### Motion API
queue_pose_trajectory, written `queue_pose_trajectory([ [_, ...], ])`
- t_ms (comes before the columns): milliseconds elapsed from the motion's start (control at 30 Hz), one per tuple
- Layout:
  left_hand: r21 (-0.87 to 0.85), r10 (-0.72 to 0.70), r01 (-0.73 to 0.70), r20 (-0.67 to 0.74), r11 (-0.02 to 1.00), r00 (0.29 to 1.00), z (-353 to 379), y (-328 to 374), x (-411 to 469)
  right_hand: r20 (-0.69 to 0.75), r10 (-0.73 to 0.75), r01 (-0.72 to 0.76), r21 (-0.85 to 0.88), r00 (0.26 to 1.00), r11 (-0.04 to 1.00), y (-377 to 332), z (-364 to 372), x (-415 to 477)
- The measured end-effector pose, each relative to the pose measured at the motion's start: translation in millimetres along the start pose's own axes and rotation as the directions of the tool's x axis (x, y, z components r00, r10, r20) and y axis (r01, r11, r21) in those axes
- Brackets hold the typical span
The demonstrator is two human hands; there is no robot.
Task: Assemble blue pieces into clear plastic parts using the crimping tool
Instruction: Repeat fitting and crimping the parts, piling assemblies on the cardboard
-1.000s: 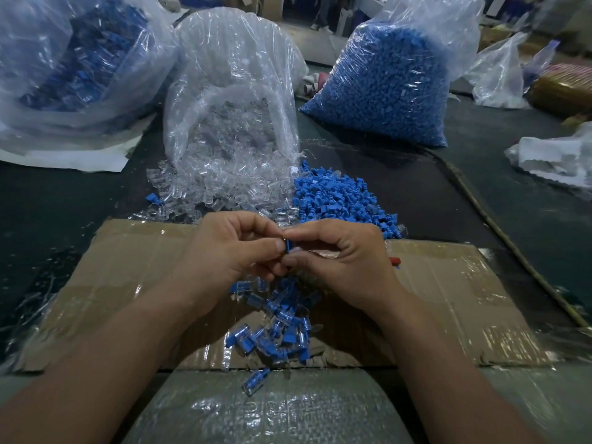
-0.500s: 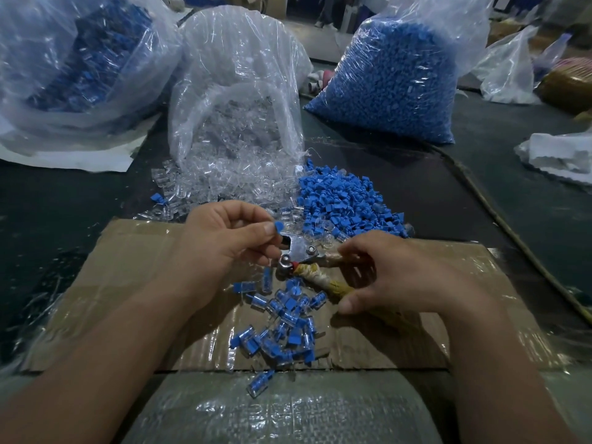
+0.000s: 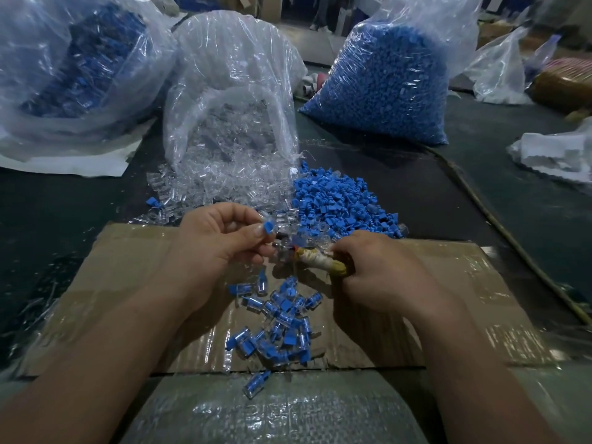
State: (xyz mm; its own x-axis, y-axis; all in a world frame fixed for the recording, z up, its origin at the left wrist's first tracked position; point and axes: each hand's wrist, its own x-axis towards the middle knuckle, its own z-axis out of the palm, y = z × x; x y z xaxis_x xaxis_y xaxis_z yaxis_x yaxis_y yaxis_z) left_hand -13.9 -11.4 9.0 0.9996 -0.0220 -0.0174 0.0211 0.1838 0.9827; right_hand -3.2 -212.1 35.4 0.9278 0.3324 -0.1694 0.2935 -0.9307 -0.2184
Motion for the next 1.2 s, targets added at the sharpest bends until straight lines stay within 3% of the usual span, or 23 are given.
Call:
queue_pose_trajectory([
  [133, -0.016, 0.012, -0.012, -0.019, 1.0, 1.0, 1.8, 0.1, 0.8, -0.074, 0.007, -0.006, 0.01, 0.997, 1.0, 4.7, 1.3, 1.5],
  [333, 0.0, 0.067, -0.067, -0.065, 0.998, 0.996, 2.8, -1.0, 1.5, -0.256, -0.024, 0.072, 0.181, 0.966, 0.981, 3.9, -0.5, 0.4],
  [533, 0.07, 0.148, -0.142, -0.096, 0.987, 0.984, 3.6, -1.0, 0.9, -0.257, -0.084, 0.146, 0.234, 0.963, 0.961, -2.4, 4.1, 0.4],
  [867, 0.104, 0.168, -0.158, -0.103, 0.982, 0.98, 2.9, 2.2, -1.5, -0.182, -0.116, 0.156, 0.224, 0.977, 0.962, -3.3, 7.9, 2.5],
  [1200, 0.231, 0.248, -0.216, -0.118, 0.949, 0.962, 8.2, 3.8, -5.6, -0.206, -0.123, 0.166, 0.207, 0.971, 0.964, -7.3, 4.8, -0.1],
])
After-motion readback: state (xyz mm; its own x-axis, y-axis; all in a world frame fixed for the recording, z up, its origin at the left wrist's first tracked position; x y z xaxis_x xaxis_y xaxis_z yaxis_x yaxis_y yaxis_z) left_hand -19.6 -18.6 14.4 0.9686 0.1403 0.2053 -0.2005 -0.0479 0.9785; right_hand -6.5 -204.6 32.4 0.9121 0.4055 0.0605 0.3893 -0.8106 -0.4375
